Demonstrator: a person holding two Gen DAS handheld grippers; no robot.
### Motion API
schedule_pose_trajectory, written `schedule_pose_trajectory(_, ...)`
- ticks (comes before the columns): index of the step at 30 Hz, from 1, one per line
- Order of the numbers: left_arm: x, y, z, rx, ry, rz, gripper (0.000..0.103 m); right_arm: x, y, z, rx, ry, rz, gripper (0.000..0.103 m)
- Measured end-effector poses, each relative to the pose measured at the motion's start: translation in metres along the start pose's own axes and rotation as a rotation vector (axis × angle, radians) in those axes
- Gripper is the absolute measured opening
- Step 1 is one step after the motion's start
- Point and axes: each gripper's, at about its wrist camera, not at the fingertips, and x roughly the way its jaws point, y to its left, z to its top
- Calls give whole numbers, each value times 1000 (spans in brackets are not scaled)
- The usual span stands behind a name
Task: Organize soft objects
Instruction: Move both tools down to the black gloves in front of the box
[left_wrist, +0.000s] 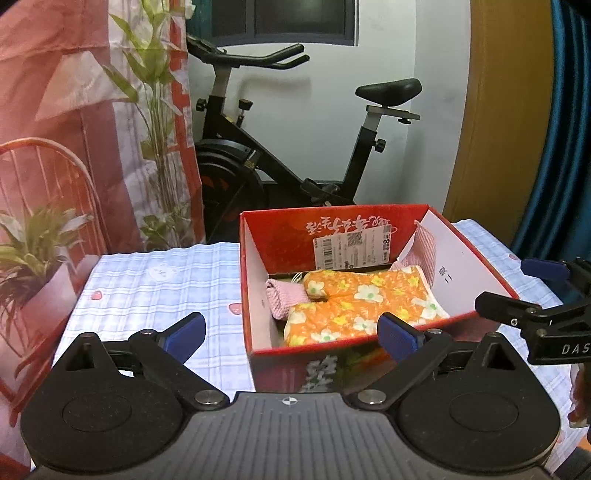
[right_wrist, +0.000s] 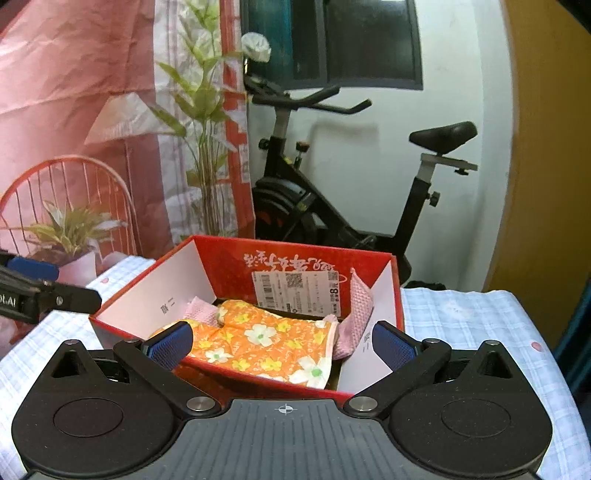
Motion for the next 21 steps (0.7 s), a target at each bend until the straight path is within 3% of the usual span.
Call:
schedule_pose_trajectory(12, -36, 0, -51, -39, -23, 19, 100, -36, 7, -40, 30, -20, 2, 103)
schedule_pose_trajectory(21, -45, 9, -102, -79, 51, 14, 100, -53, 20, -87, 45, 25, 42, 103)
